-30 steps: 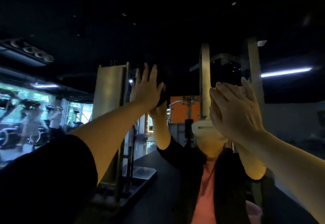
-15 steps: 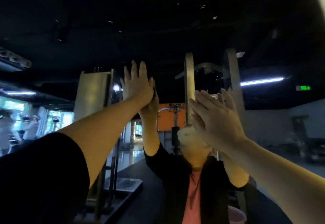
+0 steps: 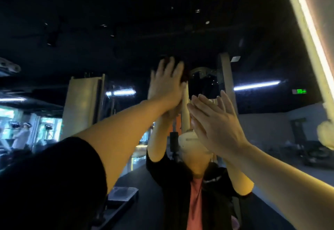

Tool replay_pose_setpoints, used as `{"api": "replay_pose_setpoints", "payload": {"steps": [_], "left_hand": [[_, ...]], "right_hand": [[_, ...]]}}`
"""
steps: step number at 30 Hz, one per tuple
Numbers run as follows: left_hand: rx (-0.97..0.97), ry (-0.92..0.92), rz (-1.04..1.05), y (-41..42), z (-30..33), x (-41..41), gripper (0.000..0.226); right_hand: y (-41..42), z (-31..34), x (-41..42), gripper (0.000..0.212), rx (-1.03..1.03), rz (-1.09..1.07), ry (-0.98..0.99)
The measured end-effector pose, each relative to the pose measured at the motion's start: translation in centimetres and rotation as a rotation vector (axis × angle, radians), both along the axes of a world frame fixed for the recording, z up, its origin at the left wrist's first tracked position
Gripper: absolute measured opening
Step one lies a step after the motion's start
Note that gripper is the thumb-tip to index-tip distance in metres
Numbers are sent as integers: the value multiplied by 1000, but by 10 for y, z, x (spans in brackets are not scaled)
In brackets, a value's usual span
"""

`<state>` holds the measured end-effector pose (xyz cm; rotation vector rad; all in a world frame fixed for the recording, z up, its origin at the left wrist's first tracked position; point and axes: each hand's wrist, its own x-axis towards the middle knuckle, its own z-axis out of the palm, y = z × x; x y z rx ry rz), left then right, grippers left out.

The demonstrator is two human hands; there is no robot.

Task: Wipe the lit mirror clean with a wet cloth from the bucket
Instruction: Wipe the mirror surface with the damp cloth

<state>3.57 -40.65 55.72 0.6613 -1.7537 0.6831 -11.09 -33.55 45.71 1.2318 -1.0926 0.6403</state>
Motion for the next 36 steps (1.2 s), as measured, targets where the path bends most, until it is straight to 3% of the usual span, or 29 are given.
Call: {"api": "replay_pose_setpoints", "payload": {"steps": [3, 7, 9, 13, 15, 20, 21, 23, 25, 26, 28, 30, 32, 36], "left_hand": [[-66, -167, 15, -6, -8, 6, 62], [179, 158, 16, -33, -13, 53, 61], [226, 223, 45, -23, -33, 40, 61], [-12, -146, -17, 5, -97, -4, 62], [-7, -205, -26, -11, -109, 13, 62], [253, 190, -18, -23, -140, 25, 63], [222, 162, -26, -13, -156, 13, 65], [83, -67, -77, -1, -189, -5, 68], [-30, -271, -61, -8, -207, 10, 67], [-39, -287, -48, -17, -207, 24, 68], [96, -176, -5, -32, -202, 47, 72], [290, 53, -18, -31, -199, 53, 73], [283, 131, -22, -17, -209, 36, 70], [18, -247, -25, -20, -266, 33, 69]], "right_hand": [[10, 0, -5, 46, 55, -30, 17], [17, -13, -10, 48, 86, -62, 6], [17, -22, -8, 50, 72, -72, -15], [22, -37, 2, 52, 67, -49, -61], [25, -53, -1, 51, 81, -48, -71], [30, -97, -4, 48, 103, -53, -124], [30, -104, -1, 48, 104, -52, -131], [31, -118, 5, 50, 102, -46, -130], [29, -134, 5, 51, 99, -52, -104], [28, -141, 4, 51, 100, -65, -93], [26, -153, 4, 50, 107, -84, -91], [24, -164, 9, 49, 118, -80, -104], [22, -174, 15, 48, 121, -74, -138], [17, -200, 22, 49, 123, -85, -143]]}}
